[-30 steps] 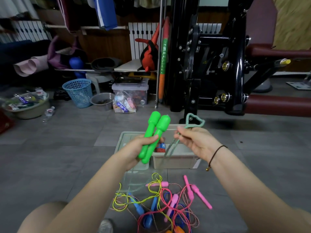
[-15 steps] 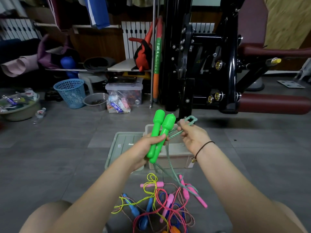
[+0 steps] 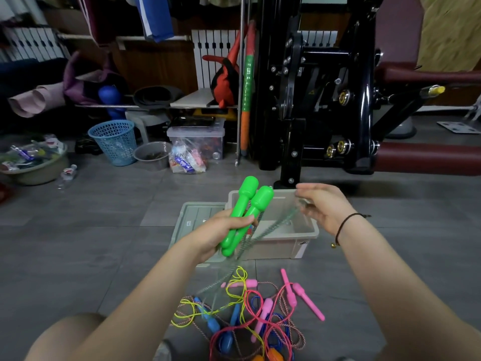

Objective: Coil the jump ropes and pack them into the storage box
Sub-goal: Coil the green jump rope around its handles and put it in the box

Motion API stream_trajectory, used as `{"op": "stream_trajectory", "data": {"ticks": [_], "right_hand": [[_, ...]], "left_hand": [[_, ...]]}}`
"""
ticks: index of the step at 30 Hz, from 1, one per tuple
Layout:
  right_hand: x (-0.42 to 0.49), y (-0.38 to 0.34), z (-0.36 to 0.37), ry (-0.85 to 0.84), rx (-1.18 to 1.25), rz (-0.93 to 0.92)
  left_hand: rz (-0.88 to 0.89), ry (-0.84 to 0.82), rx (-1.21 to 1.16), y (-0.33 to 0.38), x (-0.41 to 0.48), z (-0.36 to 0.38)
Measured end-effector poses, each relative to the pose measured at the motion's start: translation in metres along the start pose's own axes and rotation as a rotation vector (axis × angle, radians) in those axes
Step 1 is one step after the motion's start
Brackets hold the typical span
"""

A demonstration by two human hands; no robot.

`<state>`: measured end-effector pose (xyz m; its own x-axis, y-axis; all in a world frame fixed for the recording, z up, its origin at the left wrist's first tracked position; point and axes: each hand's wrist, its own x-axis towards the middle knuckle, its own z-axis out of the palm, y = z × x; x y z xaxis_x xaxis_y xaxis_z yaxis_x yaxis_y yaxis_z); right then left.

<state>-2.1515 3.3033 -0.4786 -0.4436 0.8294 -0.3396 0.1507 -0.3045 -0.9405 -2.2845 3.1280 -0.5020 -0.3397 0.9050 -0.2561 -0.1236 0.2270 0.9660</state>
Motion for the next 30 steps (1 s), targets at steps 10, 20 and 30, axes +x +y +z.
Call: {"op": "stream_trajectory", "data": {"ticks": [10, 20, 30], "right_hand": [[-0.032, -0.002, 0.029, -0.404, -0.115, -0.420], [-0.029, -0.006, 0.030, -0.185, -0.247, -0.599], [-0.020, 0.002, 0.029, -0.032, -0.208, -0.545]], "left_hand": [[0.014, -0.299, -0.033, 0.021, -0.009, 0.007], [-0.048, -0.283, -0.004, 0.035, -0.016, -0.005], [0.008, -0.149, 0.082, 0.029, -0.009, -0.010]]}}
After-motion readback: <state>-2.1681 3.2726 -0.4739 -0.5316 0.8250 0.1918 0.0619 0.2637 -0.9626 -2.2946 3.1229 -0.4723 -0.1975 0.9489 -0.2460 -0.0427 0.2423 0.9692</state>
